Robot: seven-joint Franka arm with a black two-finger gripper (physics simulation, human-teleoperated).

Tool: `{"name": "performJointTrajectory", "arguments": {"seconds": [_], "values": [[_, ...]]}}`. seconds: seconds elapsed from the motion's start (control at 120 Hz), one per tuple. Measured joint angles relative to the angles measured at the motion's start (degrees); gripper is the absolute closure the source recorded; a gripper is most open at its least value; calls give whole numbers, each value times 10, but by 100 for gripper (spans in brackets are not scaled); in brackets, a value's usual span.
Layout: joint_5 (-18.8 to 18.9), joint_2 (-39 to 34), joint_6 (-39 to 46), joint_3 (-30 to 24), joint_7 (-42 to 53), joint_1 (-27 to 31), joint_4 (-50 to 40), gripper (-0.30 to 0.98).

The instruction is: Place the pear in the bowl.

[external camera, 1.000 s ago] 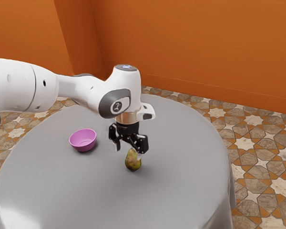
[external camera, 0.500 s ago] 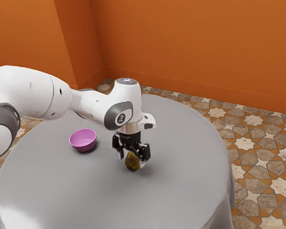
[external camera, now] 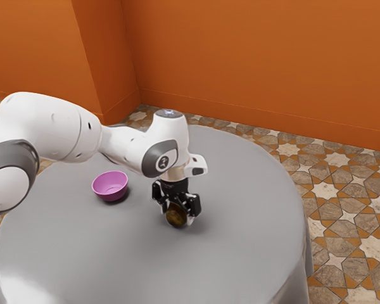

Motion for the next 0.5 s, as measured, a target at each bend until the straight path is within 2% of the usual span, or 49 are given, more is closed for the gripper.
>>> {"name": "performJointTrajectory", "arguments": {"seconds": [0.25,0.5], "values": [[0,1,5,0,12,3,0,3],[-7,2,6,0,18,3,-1,21]]}}
